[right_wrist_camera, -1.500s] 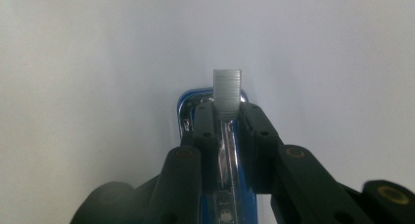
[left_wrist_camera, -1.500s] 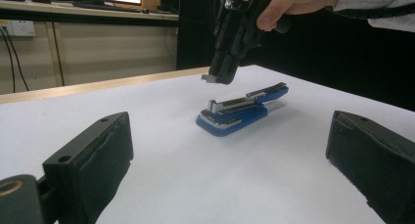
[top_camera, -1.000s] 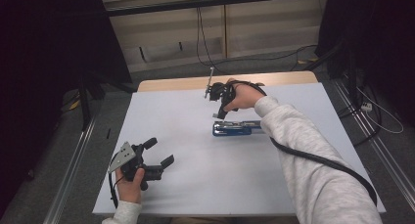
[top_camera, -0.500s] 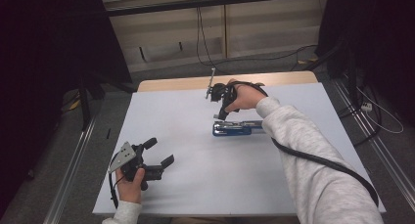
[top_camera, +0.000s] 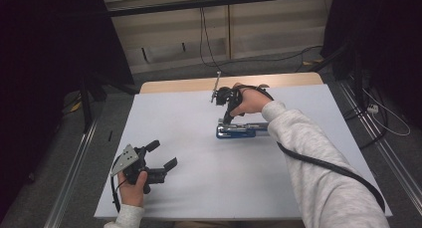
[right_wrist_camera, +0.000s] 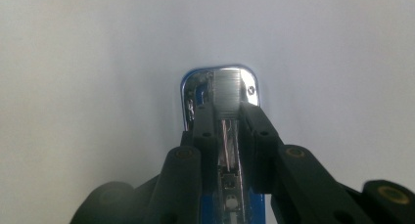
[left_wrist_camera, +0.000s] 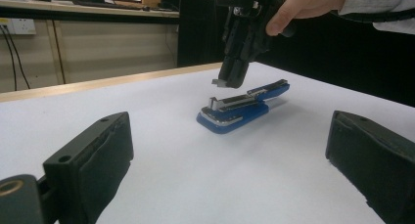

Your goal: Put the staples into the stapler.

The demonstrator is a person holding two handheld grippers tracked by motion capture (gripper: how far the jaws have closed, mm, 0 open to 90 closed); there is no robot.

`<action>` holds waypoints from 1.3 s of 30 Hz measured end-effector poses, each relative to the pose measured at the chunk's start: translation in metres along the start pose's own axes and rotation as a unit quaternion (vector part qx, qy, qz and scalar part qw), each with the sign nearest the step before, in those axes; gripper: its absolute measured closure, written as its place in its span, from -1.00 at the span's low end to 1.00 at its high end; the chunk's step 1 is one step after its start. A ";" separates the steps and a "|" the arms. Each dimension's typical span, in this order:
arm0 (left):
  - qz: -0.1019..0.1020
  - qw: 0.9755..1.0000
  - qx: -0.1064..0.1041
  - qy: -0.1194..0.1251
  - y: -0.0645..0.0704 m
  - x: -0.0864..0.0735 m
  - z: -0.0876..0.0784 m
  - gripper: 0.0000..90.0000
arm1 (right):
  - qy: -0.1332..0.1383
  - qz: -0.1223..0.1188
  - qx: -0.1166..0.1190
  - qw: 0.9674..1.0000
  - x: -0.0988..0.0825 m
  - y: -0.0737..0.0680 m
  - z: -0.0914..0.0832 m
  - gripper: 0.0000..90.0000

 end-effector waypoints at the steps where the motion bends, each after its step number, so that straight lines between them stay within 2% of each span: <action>1: 0.001 1.000 0.003 -0.002 0.000 0.000 0.000 -0.92 | -0.001 0.000 0.003 1.000 -0.001 0.000 0.000 0.74; 8: 0.000 1.000 0.003 0.001 0.000 0.000 0.000 -0.91 | 0.002 -0.001 -0.003 1.000 -0.005 0.000 0.002 0.74; 10: 0.001 1.000 0.005 0.000 0.000 0.000 0.000 -0.91 | 0.003 -0.002 0.004 1.000 -0.006 -0.002 0.003 0.74; 12: 0.003 1.000 0.005 -0.001 -0.001 0.000 0.000 -0.91 | -0.004 0.002 0.002 1.000 -0.007 -0.002 0.005 0.74; 21: 0.004 1.000 0.005 -0.002 -0.001 0.000 0.000 -0.91 | -0.001 -0.007 0.006 1.000 -0.007 -0.003 0.010 0.74; 28: 0.004 1.000 0.006 -0.004 -0.001 -0.001 0.000 -0.91 | -0.003 0.000 0.008 1.000 -0.007 -0.004 0.012 0.74; 30: 0.002 1.000 0.005 -0.003 0.000 -0.001 0.001 -0.91 | 0.001 -0.010 0.008 1.000 -0.006 -0.003 0.013 0.74; 39: 0.004 1.000 0.001 -0.004 0.000 -0.001 0.001 -0.91 | -0.004 -0.014 0.010 1.000 -0.008 -0.003 0.018 0.74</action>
Point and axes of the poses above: each handheld gripper's, and its own axes: z roughly forward along the jaws, x roughly out of its top, y roughly to its right, the point moved 9 cm from there along z, roughly forward along the jaws, and after that the axes turned 13 degrees about -z, right-handed, at the moved point
